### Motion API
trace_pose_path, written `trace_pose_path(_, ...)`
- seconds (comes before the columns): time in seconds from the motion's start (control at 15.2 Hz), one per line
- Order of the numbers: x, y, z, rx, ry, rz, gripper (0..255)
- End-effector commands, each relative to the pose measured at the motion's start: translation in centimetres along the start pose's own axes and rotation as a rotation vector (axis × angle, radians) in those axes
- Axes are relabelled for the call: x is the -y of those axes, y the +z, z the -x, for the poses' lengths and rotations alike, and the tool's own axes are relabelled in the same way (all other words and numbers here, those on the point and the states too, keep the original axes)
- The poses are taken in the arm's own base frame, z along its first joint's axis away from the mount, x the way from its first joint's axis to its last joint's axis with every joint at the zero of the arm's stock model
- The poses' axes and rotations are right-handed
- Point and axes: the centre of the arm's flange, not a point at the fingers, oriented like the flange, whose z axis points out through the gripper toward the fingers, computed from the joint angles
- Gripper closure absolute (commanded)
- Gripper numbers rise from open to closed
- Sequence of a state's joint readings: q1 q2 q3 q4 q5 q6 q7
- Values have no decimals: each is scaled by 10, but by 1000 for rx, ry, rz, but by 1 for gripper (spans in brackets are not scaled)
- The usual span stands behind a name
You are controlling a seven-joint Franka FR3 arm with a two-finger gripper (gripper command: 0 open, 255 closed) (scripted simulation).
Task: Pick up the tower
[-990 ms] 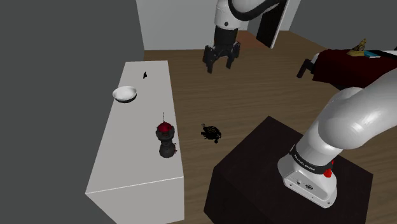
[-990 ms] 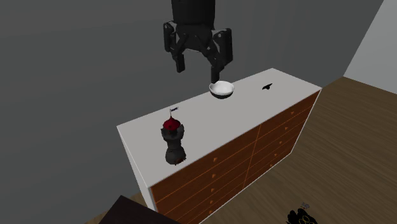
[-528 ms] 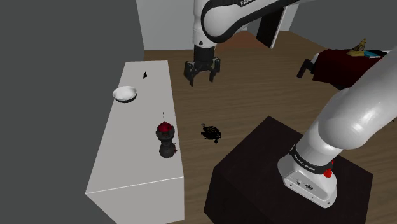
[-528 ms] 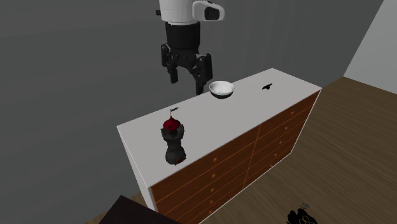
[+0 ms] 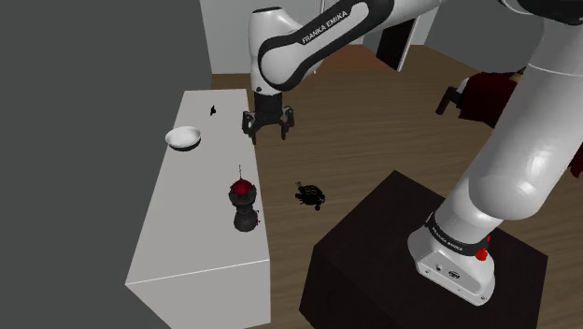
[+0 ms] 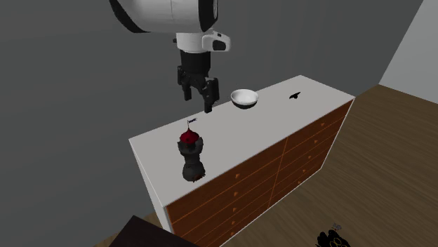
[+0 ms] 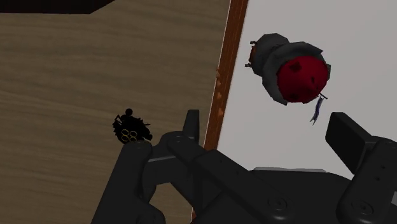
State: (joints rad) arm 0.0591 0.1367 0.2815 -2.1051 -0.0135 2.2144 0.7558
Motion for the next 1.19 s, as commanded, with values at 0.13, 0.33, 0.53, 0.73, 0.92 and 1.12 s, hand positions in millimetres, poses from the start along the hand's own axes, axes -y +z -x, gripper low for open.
trace_pose_path(0.13,33,36,-21,24,49,-5,0)
trace_pose_path(0.33,58,63,-37,41,83,-8,0)
trace_pose_path(0.53,83,91,-53,59,118,-12,0)
trace_pose_path(0.73,90,109,-58,64,128,-13,0)
trace_pose_path(0.92,90,125,-59,64,128,-13,0)
trace_pose_path(1.12,90,139,-59,64,128,-13,0)
